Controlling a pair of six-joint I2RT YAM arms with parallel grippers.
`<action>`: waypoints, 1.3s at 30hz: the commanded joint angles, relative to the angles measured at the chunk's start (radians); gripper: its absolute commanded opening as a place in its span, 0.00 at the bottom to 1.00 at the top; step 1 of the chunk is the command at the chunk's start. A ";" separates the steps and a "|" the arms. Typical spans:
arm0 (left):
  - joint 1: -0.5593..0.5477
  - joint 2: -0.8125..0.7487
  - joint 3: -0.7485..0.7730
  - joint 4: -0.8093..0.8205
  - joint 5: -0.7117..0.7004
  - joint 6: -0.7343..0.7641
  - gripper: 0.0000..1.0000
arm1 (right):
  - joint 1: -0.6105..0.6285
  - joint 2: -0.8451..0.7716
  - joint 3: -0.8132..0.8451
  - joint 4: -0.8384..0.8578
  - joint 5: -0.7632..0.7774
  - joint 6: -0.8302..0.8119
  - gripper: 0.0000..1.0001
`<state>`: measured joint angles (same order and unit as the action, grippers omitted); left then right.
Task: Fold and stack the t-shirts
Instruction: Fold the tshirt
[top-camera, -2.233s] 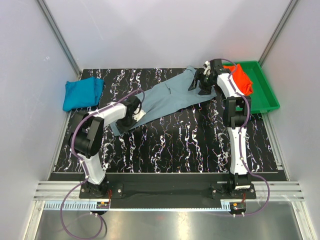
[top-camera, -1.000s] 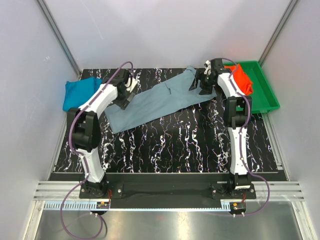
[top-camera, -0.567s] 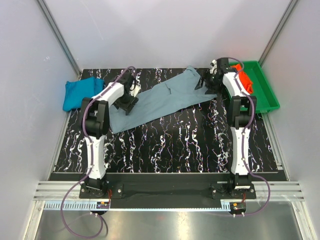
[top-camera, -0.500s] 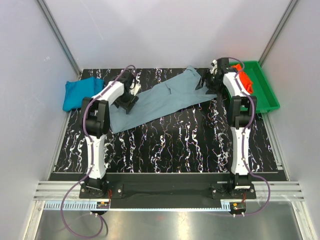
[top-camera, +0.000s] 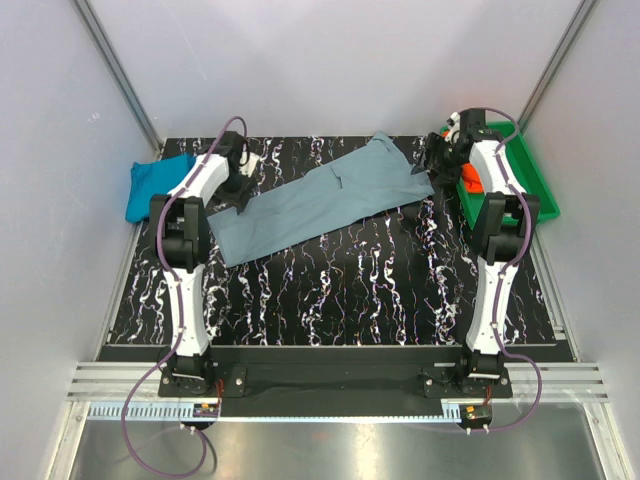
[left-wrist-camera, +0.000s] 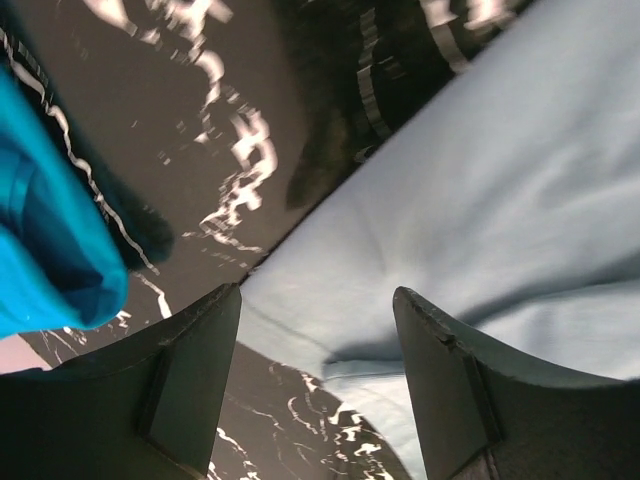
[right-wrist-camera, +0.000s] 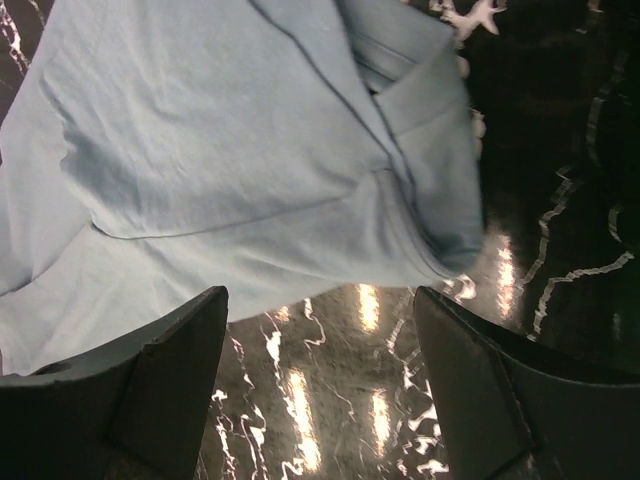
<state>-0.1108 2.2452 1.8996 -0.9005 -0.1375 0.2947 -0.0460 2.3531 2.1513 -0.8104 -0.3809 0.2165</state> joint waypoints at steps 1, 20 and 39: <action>0.019 -0.025 -0.028 0.000 -0.010 -0.006 0.68 | -0.012 -0.075 -0.036 -0.004 0.010 -0.011 0.83; 0.094 0.002 -0.059 -0.037 0.056 -0.042 0.56 | -0.025 0.086 -0.010 -0.006 0.037 0.000 0.75; 0.109 0.060 -0.008 -0.087 0.064 -0.058 0.00 | -0.025 0.140 0.039 -0.006 0.030 -0.005 0.26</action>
<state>-0.0101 2.2875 1.8790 -0.9726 -0.0952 0.2394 -0.0700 2.4767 2.1502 -0.8242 -0.3603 0.2195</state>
